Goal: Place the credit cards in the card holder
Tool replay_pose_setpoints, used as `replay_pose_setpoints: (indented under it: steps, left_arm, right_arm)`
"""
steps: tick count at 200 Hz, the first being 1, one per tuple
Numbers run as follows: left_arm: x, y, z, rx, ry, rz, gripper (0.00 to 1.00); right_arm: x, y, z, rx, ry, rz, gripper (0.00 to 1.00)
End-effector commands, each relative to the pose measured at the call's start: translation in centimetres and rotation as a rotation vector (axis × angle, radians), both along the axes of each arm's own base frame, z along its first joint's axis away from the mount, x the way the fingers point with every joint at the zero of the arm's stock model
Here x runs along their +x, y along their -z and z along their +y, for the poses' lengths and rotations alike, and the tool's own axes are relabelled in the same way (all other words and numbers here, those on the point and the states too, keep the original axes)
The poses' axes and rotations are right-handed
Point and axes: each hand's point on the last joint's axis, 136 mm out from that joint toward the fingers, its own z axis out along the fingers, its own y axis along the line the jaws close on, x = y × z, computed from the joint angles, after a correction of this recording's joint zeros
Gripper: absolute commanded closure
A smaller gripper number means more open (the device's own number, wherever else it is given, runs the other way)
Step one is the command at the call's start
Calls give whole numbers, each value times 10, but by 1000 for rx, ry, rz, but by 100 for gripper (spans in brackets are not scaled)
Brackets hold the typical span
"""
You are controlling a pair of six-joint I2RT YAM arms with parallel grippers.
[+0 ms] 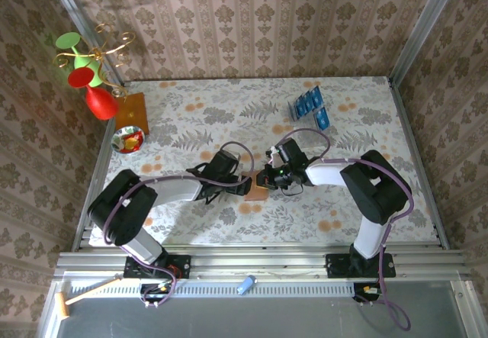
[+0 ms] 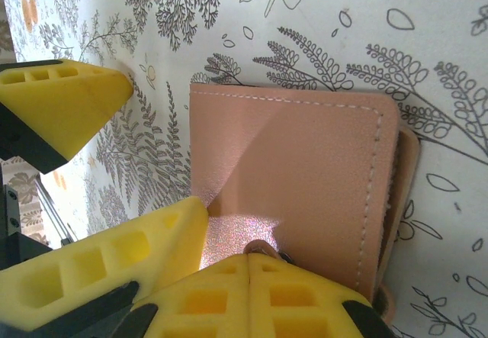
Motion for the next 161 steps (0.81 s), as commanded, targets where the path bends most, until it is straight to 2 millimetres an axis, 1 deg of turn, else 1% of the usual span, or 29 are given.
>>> replay_pose_setpoints:
  steps: [1, 27, 48, 82, 108, 161]
  left_arm:
    - [-17, 25, 2, 33, 10, 58, 0]
    - [-17, 32, 6, 38, -3, 54, 0]
    - [-18, 36, 7, 52, -4, 50, 0]
    - [-19, 41, 10, 76, -14, 43, 1]
    - [-19, 44, 13, 96, -20, 43, 2]
    - [-19, 46, 12, 104, -12, 48, 4]
  right_arm:
    - [-13, 37, -35, -182, 79, 115, 100]
    - [-4, 15, -29, -162, 68, 73, 100]
    - [7, -8, -24, -145, 61, 23, 100]
    - [17, -32, -20, -139, 55, -24, 100]
    - [20, -33, -17, -139, 47, -22, 100]
    - [15, -20, -6, -148, 11, 10, 100]
